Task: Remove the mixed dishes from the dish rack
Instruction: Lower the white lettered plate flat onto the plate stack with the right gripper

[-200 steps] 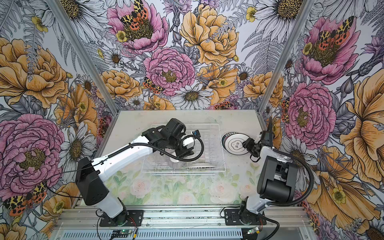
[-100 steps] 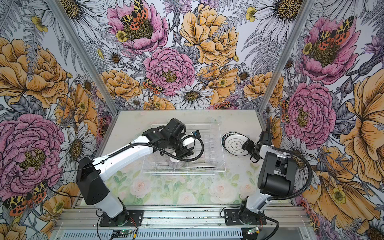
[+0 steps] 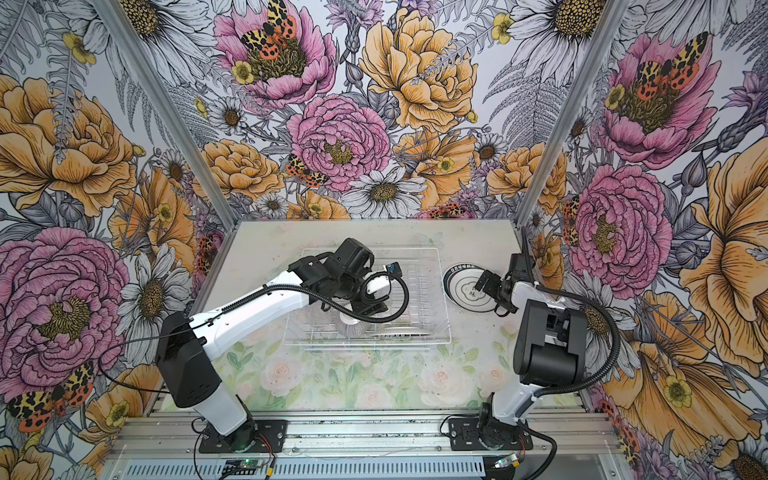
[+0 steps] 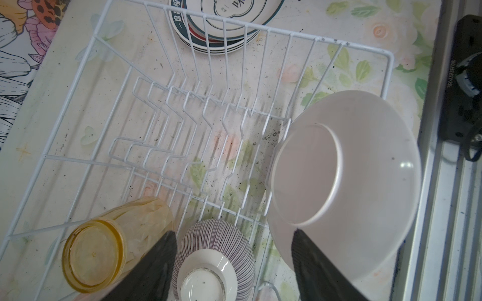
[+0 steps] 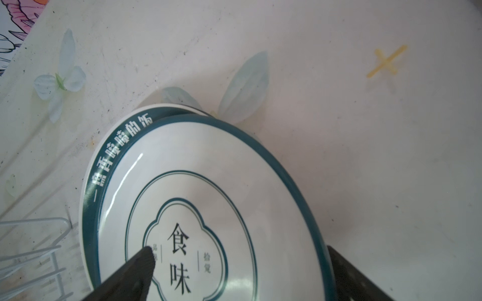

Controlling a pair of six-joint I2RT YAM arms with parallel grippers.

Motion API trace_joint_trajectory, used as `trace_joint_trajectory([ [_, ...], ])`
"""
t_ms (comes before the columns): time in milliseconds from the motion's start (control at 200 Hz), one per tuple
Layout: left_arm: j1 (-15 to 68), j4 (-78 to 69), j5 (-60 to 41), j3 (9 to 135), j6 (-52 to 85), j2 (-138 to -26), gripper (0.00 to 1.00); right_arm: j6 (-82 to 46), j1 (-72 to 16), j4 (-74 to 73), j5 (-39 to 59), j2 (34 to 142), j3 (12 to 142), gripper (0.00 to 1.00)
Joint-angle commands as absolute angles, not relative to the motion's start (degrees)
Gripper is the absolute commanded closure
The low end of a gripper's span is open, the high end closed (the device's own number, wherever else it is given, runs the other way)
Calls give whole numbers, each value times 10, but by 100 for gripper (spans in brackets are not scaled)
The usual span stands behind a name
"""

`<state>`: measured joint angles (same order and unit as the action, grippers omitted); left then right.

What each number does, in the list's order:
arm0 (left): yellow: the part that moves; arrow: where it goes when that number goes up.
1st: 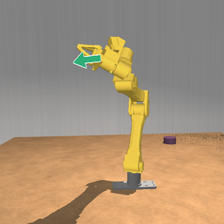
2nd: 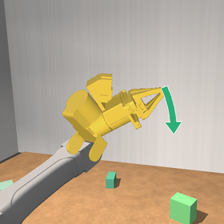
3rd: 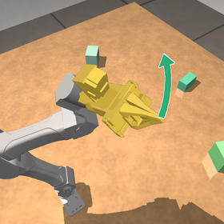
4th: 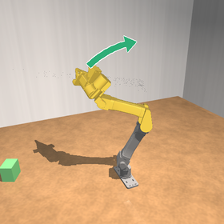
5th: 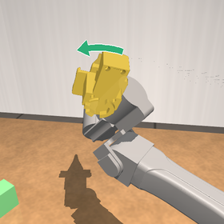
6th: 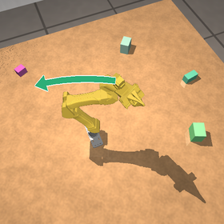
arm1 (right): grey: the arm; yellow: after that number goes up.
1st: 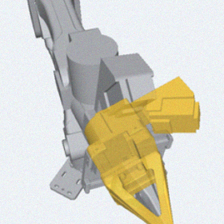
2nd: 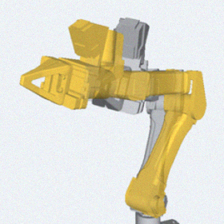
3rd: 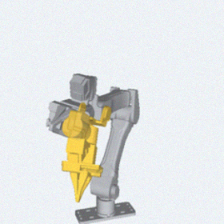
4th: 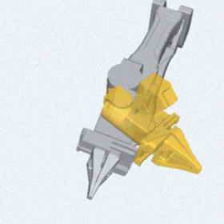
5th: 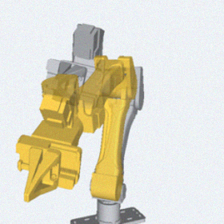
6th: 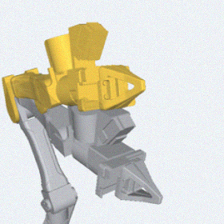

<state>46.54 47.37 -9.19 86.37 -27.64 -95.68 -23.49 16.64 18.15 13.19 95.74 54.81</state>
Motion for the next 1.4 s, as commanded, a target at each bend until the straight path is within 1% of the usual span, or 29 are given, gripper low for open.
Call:
trace_joint_trajectory([
  [0, 467, 478, -77, 872, -282, -957, 28, -241, 156, 189, 111, 973, 571, 0],
  [841, 464, 484, -71, 871, -284, -962, 28, -254, 122, 191, 81, 1046, 627, 0],
  [1396, 460, 493, -64, 872, -289, -965, 28, -254, 102, 212, 45, 1067, 656, 1],
])
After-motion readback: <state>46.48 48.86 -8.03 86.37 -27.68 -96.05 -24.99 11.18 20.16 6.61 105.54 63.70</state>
